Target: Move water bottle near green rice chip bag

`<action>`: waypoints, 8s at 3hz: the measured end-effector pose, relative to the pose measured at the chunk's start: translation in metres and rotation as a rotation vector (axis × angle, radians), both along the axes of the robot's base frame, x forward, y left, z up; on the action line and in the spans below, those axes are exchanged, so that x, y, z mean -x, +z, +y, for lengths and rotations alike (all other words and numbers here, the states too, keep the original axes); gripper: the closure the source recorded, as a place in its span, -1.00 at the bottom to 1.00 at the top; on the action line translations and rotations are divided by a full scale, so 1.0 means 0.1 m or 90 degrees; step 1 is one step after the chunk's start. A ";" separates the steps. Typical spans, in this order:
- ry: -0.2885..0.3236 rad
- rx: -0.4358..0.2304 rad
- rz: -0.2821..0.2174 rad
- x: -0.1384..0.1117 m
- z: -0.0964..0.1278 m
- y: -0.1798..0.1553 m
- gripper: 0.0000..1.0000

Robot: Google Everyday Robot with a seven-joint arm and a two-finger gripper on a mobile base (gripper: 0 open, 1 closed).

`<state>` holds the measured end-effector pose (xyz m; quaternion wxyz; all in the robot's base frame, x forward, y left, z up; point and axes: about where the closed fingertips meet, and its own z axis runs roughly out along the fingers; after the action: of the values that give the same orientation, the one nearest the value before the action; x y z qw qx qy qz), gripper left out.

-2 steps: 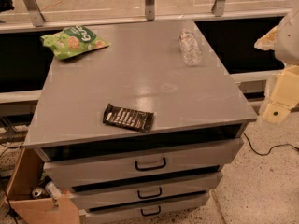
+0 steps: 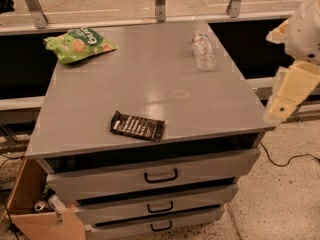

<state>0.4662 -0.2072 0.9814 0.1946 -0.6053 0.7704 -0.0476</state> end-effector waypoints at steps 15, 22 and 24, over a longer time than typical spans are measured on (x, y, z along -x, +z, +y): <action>-0.454 -0.327 -0.051 -3.25 0.37 -1.22 0.26; -0.104 -0.254 -0.176 -3.09 1.67 -0.69 1.00; 0.010 -0.260 -0.160 -2.79 2.43 -0.80 1.00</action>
Offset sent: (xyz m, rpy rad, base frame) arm 0.1662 0.0319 0.0699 0.1966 -0.3932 0.0339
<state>0.7456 0.0362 0.9016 0.4075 -0.5489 0.7289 0.0362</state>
